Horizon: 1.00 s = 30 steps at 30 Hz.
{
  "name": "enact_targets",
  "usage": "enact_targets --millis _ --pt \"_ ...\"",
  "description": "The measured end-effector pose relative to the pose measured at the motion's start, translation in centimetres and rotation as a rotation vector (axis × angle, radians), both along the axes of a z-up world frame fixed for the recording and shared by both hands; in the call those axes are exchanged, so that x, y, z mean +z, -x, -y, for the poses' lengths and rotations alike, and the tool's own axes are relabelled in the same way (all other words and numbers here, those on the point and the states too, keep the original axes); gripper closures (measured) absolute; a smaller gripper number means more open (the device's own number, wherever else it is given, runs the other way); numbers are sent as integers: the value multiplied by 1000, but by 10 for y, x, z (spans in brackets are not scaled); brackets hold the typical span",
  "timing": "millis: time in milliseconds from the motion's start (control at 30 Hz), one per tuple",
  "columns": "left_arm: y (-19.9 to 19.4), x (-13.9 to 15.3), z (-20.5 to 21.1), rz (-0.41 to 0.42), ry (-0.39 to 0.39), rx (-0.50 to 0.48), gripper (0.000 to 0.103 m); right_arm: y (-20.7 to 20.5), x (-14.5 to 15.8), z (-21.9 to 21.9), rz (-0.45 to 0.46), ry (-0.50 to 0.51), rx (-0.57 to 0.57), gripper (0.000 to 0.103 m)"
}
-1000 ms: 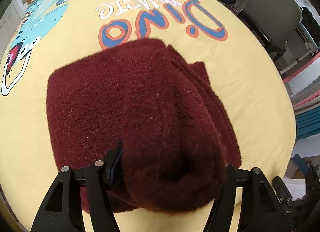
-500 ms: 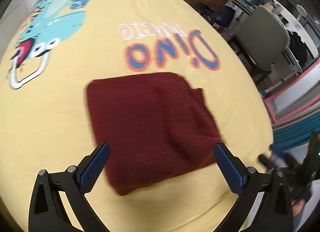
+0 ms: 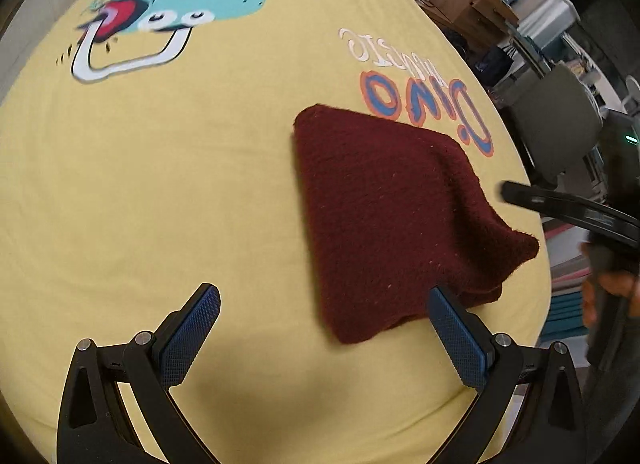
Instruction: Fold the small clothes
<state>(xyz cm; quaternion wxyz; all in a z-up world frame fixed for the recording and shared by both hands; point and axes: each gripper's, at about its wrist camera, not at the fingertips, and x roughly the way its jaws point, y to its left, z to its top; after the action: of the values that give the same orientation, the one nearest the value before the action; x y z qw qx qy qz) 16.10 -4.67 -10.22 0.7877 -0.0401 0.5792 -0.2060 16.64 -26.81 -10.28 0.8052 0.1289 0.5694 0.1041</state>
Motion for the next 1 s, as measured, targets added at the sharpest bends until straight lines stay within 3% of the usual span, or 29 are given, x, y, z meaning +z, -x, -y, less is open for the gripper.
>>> enact_targets --millis 167,200,267,367,500,767,1000 --pt "5 -1 -13 4 -10 -8 1 -20 -47 -21 -150 45 27 32" --pt "6 -2 -14 3 -13 -14 1 -20 -55 -19 -168 60 17 37" --pt "7 -4 -14 11 -27 -18 1 -17 -64 -11 -184 44 -2 65" --pt "6 -11 -11 -5 -16 -19 1 -9 -68 5 -167 -11 -26 78" --pt "6 -16 -4 -19 -10 -35 1 6 -55 25 -95 -63 -71 81" --pt "7 -20 15 -20 -22 -73 1 42 -28 59 7 6 -123 83" --pt "14 -24 30 -14 -38 -110 1 65 -83 85 -97 38 -189 83"
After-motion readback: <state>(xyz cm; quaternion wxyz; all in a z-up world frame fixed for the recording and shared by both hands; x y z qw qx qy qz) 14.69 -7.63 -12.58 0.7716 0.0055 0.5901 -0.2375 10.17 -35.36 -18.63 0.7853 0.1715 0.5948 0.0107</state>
